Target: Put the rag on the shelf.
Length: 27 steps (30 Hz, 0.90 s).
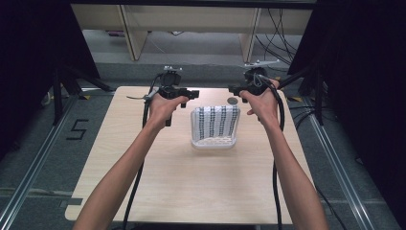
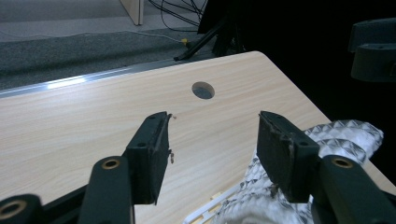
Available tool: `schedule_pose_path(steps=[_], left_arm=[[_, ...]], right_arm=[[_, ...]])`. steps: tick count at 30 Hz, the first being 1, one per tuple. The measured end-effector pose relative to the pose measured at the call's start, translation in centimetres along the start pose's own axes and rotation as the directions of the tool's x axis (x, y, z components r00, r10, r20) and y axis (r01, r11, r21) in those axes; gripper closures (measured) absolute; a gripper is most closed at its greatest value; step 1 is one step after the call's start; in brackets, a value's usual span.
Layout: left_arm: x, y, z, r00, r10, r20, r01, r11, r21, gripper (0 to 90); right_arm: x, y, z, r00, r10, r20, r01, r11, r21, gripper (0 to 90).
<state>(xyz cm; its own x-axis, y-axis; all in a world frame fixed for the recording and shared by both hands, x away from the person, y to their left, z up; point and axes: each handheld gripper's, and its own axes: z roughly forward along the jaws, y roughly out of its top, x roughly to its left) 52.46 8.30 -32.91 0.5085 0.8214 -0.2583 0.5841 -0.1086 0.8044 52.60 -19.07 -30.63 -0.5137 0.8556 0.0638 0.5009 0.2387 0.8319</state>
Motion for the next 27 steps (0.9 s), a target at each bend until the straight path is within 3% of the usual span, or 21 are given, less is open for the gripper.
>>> schedule_pose_path(steps=[2,6,12,21,27], left_arm=[[0.0,-0.2,-0.4,0.9999,0.016,0.001,-0.016,0.9998,0.008,41.9],[0.0,-0.6,-0.8,0.9999,0.014,0.009,-0.015,0.9999,0.008,39.8],[0.0,-1.2,-1.4,0.9992,-0.018,0.035,0.018,0.9998,0.013,32.2],[-0.4,-1.9,-2.7,0.9987,-0.016,0.049,0.015,0.9999,0.005,25.1],[-1.2,-2.1,-4.1,0.9977,0.012,0.066,-0.012,0.9999,-0.009,23.8]], right_arm=[[0.1,-0.2,-0.6,0.9997,0.005,-0.024,-0.005,1.0,0.003,45.4],[0.0,-0.5,-1.1,0.9996,-0.008,-0.028,0.008,1.0,0.002,42.6],[0.4,-1.4,-1.8,0.9981,0.0,-0.061,-0.001,1.0,-0.014,38.4],[1.7,-2.3,-3.1,0.9959,-0.02,-0.089,0.017,0.999,-0.029,32.4],[2.6,-2.8,-4.0,0.9947,-0.047,-0.091,0.044,0.998,-0.033,28.1]])
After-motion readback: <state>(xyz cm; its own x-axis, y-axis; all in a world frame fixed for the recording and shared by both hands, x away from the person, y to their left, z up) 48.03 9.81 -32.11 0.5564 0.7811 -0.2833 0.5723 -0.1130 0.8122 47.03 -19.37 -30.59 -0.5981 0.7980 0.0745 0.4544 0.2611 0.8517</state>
